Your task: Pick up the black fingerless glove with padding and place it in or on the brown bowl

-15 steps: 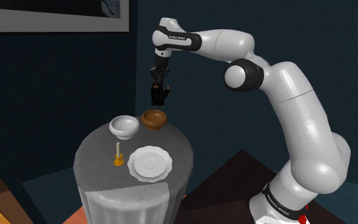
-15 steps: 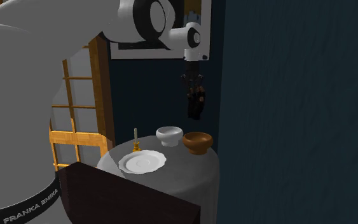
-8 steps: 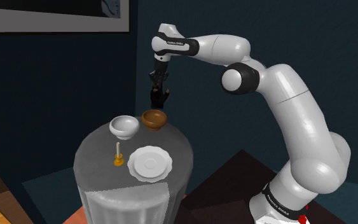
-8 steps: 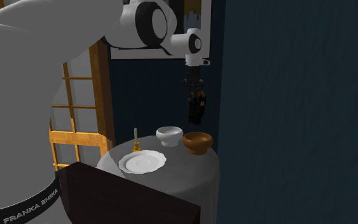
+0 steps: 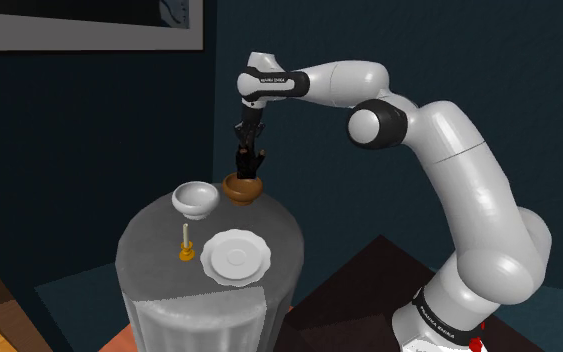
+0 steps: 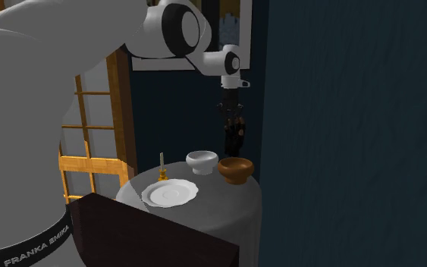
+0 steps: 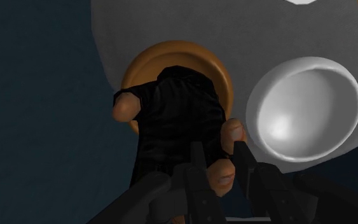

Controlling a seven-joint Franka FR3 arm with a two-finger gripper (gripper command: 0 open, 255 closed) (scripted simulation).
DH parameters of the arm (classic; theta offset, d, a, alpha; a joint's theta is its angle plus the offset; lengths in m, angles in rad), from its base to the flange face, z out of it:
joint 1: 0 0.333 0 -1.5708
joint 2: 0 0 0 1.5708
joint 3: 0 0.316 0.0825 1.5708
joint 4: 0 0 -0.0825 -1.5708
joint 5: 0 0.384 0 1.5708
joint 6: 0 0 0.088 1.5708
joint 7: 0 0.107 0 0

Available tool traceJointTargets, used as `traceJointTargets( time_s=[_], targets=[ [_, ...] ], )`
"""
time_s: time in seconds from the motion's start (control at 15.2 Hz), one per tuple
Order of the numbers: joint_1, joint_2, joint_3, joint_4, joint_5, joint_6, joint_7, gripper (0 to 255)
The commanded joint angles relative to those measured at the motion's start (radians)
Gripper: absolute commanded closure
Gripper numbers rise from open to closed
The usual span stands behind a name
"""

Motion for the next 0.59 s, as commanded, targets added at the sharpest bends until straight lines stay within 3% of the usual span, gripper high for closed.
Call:
traceJointTargets(
  time_s=[0.0, 0.53],
  targets=[
    [-0.001, 0.004, 0.000, -0.017, 0.000, 0.023, -0.001, 255],
    [-0.001, 0.040, -0.001, -0.061, 0.000, 0.103, -0.003, 255]
  ],
)
